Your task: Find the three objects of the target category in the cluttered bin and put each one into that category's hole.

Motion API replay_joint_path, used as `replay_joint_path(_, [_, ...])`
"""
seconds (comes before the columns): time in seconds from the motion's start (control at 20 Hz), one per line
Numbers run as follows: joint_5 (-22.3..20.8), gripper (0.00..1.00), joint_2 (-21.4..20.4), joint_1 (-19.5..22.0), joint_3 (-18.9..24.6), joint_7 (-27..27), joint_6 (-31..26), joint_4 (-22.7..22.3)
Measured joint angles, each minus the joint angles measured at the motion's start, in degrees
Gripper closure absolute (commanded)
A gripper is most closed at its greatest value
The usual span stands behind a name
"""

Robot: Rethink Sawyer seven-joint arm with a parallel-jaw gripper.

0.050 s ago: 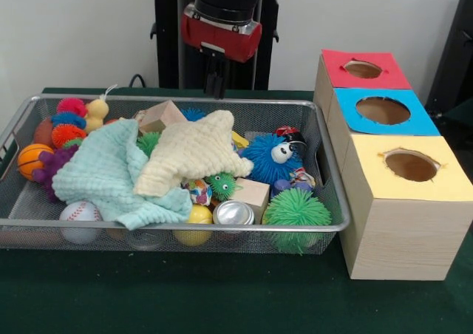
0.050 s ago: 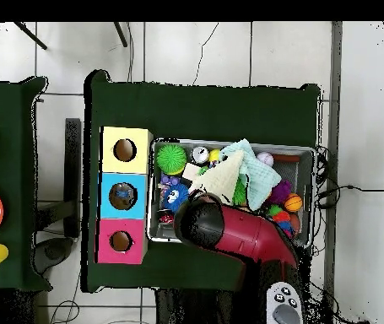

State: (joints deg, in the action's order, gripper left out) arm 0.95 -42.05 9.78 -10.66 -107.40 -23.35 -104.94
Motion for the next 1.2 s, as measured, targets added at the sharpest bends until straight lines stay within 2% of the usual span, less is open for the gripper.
replay_joint_path(0.25, [0.0, 1.0, -1.0, 0.2, 0.3, 0.0, 0.0, -1.3])
replay_joint_path(0.75, [0.0, 1.0, -4.0, 1.5, 0.7, 0.0, 0.1, -8.2])
replay_joint_path(1.2, [0.0, 1.0, -1.6, 1.7, 1.1, 0.0, 1.9, -10.2])
